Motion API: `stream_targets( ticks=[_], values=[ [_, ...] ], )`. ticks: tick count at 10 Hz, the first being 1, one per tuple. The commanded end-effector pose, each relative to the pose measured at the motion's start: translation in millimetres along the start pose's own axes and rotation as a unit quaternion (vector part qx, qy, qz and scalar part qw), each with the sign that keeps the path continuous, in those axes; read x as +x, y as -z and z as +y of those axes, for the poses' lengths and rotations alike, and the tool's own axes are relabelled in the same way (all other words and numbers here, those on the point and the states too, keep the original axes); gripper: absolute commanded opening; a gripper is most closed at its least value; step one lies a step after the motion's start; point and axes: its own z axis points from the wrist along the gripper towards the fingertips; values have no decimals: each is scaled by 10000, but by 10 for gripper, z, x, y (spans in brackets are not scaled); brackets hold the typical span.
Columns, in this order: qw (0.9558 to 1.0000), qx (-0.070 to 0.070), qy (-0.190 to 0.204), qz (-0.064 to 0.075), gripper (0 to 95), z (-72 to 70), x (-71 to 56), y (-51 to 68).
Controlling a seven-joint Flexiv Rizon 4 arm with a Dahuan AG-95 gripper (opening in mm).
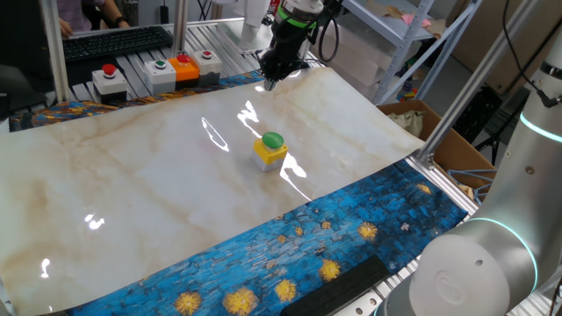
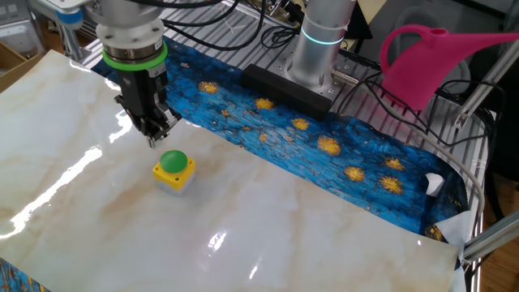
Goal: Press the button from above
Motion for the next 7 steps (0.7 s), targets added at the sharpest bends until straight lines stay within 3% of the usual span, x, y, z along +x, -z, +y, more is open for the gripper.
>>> stream_targets(
  ticks=[1,7],
  values=[
    [10000,3,-5,12,0,-1,12,-4],
    [10000,-9,29,35,0,-1,12,-4]
  ],
)
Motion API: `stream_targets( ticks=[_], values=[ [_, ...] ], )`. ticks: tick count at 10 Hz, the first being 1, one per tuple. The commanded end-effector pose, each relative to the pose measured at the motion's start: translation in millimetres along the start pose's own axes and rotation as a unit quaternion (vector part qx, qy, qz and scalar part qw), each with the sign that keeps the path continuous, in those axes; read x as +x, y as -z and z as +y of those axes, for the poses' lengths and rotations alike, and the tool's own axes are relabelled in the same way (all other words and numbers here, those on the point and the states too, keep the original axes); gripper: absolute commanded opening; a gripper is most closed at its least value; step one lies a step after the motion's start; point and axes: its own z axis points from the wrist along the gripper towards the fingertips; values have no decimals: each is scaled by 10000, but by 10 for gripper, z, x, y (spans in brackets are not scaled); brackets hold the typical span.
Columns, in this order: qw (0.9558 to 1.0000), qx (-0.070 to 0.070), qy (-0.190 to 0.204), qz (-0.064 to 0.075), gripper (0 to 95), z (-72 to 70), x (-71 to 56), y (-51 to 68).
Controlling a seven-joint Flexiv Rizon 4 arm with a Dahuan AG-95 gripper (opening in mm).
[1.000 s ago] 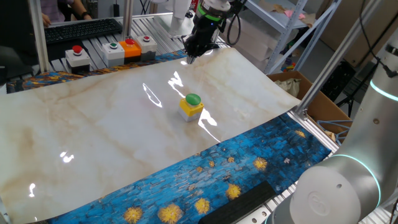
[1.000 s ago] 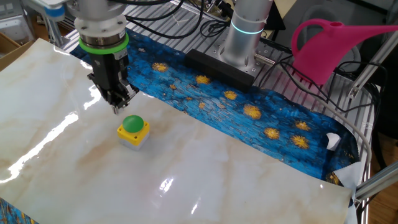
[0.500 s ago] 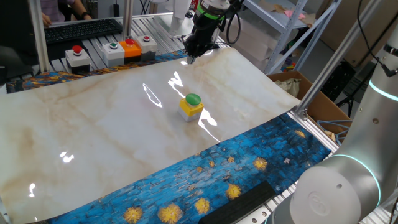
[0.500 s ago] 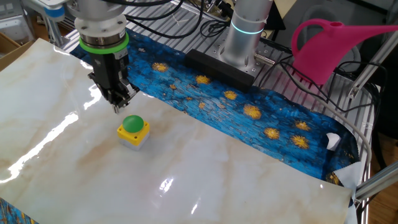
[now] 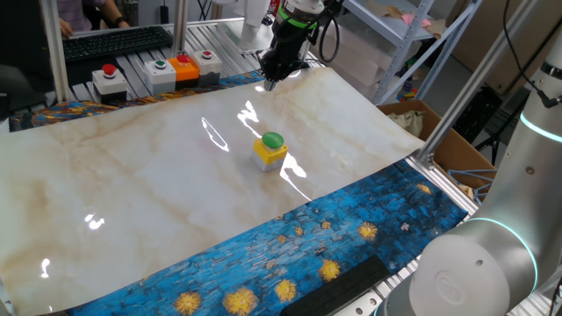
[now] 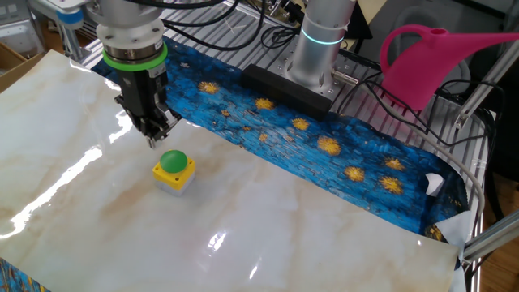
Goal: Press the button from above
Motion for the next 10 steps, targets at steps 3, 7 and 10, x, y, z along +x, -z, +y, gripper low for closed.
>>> stream_targets(
  ticks=[3,7,10],
  values=[
    [10000,-11,40,46,0,0,7,2],
    [10000,-68,29,51,0,0,7,2],
    [10000,-83,15,40,0,0,7,2]
  ],
)
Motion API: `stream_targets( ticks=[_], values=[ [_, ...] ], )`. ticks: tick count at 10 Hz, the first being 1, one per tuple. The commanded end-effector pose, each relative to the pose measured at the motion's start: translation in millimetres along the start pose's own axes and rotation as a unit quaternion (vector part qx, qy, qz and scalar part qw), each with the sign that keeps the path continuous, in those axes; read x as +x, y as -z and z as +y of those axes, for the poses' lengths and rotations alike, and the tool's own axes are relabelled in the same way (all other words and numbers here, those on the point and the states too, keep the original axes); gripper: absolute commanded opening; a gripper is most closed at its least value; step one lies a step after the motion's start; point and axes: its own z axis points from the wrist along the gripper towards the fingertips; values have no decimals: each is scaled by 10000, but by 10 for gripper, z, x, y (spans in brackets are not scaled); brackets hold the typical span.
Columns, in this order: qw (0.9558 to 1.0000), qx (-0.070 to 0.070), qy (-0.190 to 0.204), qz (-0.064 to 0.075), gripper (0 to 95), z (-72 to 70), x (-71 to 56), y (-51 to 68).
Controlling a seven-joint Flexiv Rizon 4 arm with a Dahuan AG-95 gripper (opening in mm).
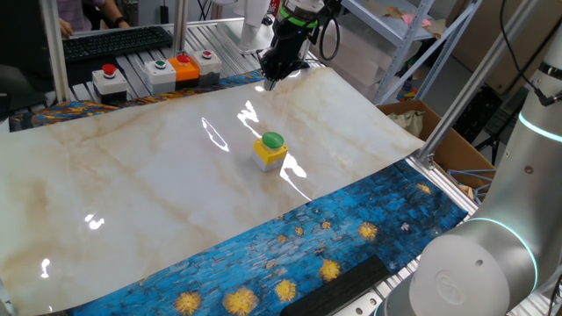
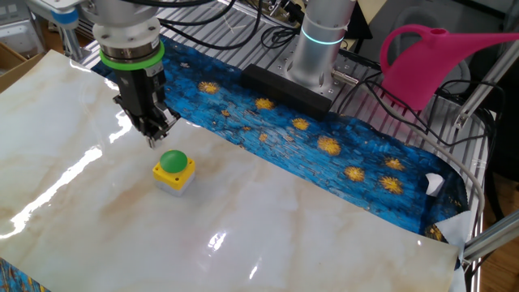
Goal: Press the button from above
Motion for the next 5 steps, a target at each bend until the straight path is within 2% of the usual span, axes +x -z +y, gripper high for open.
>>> stream_targets(
  ticks=[1,5],
  values=[
    [10000,-19,1,6,0,1,-1,4],
    [10000,-23,-21,-6,0,1,-1,4]
  ],
)
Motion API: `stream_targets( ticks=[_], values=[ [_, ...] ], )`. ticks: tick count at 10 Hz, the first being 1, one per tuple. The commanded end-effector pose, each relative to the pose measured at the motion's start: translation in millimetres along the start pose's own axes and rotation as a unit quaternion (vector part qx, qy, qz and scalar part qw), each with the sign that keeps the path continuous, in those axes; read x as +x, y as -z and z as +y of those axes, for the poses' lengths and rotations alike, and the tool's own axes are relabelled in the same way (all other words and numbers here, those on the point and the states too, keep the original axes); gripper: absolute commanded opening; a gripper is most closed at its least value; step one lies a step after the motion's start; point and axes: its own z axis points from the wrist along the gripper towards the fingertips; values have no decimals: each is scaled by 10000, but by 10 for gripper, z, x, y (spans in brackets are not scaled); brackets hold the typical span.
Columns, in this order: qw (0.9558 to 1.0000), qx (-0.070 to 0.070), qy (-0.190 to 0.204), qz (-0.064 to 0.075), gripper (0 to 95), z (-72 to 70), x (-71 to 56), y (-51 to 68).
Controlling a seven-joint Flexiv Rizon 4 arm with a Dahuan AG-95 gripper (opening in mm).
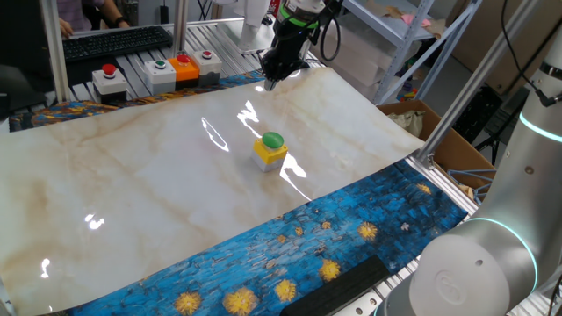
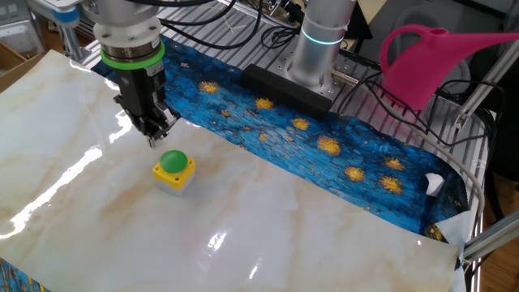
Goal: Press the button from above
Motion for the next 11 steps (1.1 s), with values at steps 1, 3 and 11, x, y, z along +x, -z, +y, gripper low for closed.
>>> stream_targets(
  ticks=[1,3,11],
  values=[
    [10000,-10,1,-6,0,-1,7,-1],
    [10000,-17,-1,-6,0,0,7,-1],
    [9997,-212,86,45,0,2,6,0]
  ],
)
